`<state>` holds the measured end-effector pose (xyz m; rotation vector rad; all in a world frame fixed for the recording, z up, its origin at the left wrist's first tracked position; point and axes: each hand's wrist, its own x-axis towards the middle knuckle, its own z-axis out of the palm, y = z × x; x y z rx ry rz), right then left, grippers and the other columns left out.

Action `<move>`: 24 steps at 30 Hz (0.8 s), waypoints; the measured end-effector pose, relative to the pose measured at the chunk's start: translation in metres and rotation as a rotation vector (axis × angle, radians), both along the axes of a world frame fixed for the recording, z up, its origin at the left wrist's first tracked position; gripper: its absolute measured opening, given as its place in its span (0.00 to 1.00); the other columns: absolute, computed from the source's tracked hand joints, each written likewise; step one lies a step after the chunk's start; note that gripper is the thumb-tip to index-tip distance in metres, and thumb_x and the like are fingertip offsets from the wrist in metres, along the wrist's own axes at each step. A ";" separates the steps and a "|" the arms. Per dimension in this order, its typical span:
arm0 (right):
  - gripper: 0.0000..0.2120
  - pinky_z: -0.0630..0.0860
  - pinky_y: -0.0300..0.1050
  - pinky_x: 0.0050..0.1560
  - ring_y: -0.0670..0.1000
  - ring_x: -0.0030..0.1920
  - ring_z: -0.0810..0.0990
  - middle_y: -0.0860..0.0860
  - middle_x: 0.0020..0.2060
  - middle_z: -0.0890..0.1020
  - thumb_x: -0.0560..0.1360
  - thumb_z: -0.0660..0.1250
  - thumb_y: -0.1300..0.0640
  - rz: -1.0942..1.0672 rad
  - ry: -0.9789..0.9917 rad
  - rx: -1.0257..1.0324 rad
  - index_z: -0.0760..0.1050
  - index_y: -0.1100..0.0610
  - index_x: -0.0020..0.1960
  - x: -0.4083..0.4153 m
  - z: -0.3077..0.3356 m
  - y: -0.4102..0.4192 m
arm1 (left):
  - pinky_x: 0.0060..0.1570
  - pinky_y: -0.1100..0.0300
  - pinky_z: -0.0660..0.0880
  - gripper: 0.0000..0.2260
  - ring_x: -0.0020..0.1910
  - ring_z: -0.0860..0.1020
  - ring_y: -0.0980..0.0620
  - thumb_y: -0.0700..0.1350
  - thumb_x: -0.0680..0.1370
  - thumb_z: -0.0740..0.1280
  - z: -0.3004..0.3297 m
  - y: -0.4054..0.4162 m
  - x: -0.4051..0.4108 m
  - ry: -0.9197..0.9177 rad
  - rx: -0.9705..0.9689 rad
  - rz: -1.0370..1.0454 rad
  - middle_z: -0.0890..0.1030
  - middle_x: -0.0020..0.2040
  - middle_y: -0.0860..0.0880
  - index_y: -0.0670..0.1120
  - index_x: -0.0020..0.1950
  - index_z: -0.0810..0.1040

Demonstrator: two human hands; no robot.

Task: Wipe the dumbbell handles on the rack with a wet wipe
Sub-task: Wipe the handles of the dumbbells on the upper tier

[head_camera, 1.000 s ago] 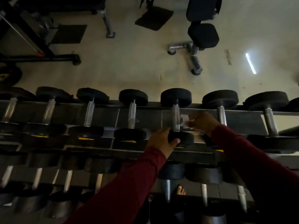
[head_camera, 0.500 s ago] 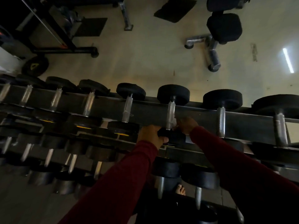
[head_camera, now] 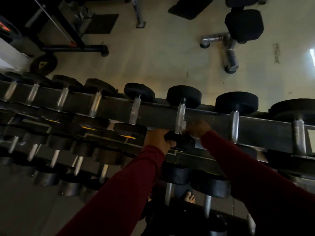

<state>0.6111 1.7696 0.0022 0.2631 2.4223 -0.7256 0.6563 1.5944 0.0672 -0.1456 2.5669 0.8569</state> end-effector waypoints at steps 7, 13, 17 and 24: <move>0.10 0.80 0.42 0.45 0.47 0.41 0.81 0.51 0.44 0.84 0.72 0.75 0.51 -0.214 0.256 -0.037 0.82 0.57 0.48 -0.005 0.013 -0.036 | 0.56 0.61 0.73 0.21 0.55 0.79 0.49 0.51 0.66 0.80 -0.006 -0.002 -0.003 -0.016 -0.083 0.081 0.83 0.53 0.49 0.49 0.56 0.83; 0.11 0.80 0.43 0.43 0.49 0.43 0.81 0.51 0.43 0.83 0.69 0.77 0.50 -0.160 0.235 0.001 0.82 0.55 0.47 -0.016 0.017 -0.046 | 0.58 0.54 0.77 0.23 0.52 0.81 0.49 0.55 0.61 0.81 -0.010 -0.004 -0.004 -0.056 -0.058 0.148 0.84 0.51 0.49 0.49 0.52 0.84; 0.19 0.72 0.38 0.31 0.45 0.36 0.77 0.47 0.38 0.79 0.65 0.78 0.41 -0.111 0.130 0.067 0.78 0.54 0.42 -0.013 0.014 -0.022 | 0.59 0.56 0.76 0.22 0.54 0.80 0.50 0.54 0.61 0.82 -0.012 -0.006 -0.005 -0.026 -0.028 0.138 0.83 0.52 0.50 0.49 0.52 0.84; 0.13 0.73 0.37 0.38 0.45 0.39 0.78 0.50 0.46 0.84 0.69 0.78 0.49 -0.125 0.208 0.061 0.83 0.55 0.47 -0.015 0.007 -0.038 | 0.56 0.55 0.78 0.23 0.52 0.80 0.49 0.55 0.60 0.82 -0.014 -0.008 -0.008 -0.037 -0.024 0.130 0.83 0.50 0.49 0.48 0.50 0.84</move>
